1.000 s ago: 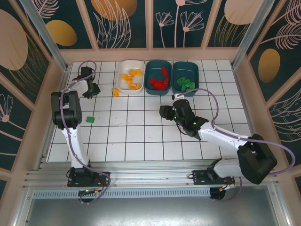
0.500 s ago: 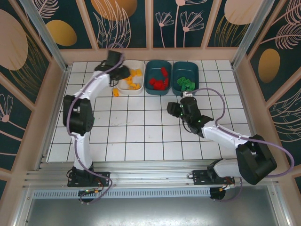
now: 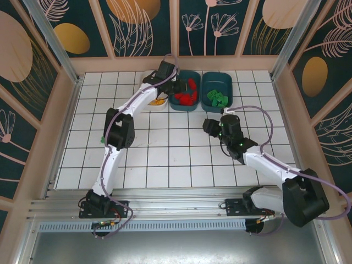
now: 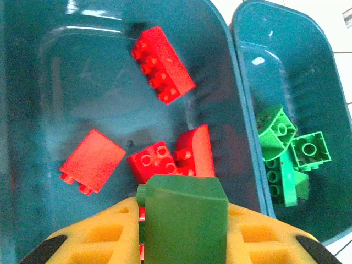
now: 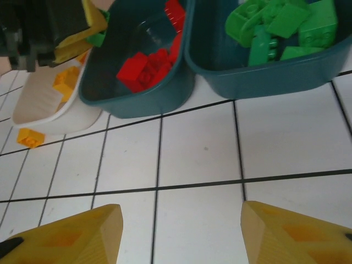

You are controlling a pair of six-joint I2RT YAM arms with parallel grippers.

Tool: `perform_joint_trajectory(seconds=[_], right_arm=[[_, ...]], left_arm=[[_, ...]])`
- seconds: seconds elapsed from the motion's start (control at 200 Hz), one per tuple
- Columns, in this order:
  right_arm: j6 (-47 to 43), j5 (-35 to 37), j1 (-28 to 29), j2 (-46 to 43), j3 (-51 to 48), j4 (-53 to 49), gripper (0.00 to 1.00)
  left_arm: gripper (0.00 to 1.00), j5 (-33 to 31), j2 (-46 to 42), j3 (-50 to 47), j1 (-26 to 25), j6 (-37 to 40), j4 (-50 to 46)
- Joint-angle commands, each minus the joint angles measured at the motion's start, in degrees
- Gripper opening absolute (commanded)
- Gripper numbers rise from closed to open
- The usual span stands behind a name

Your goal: Sort the legos into containers by color

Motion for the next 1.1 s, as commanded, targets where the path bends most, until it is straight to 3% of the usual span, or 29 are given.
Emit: perform_joint_trajectory(seconds=[0.0, 0.305, 0.661, 0.696, 0.771, 0.901, 1.006, 1.096], right_arm=[[0.7, 1.3, -3.5, -2.0, -2.6, -1.3, 0.59], [1.0, -1.0, -12.0, -8.1, -5.1, -4.0, 0.59], [0.5, -2.4, -13.6, -12.6, -5.6, -5.5, 0.59], [0.5, -2.4, -13.6, -12.6, -5.7, -5.4, 0.59], [0.5, -2.9, -13.6, -12.7, -6.0, -5.2, 0.6], [0.6, -3.8, -13.6, -12.7, -5.9, -4.9, 0.6], [0.6, -4.2, -13.6, -12.7, -5.7, -4.5, 0.6], [0.6, -4.5, -13.5, -13.0, -5.5, -4.6, 0.6]], left_arm=[[0.23, 4.8, 0.3, 4.0, -3.9, -0.7, 3.2], [0.25, 10.9, 8.2, 10.9, -9.4, -6.2, 11.2], [0.28, 10.4, 12.3, 14.9, -9.8, -8.8, 14.0], [0.31, 10.3, 12.6, 15.1, -9.8, -8.9, 14.1], [0.52, 10.0, 12.8, 15.5, -9.7, -9.1, 14.1], [0.74, 10.3, 10.9, 17.0, -9.7, -7.9, 14.2], [0.83, 9.5, 7.5, 16.8, -9.8, -5.5, 13.9], [0.85, 7.0, 3.9, 15.6, -9.6, -3.1, 12.2]])
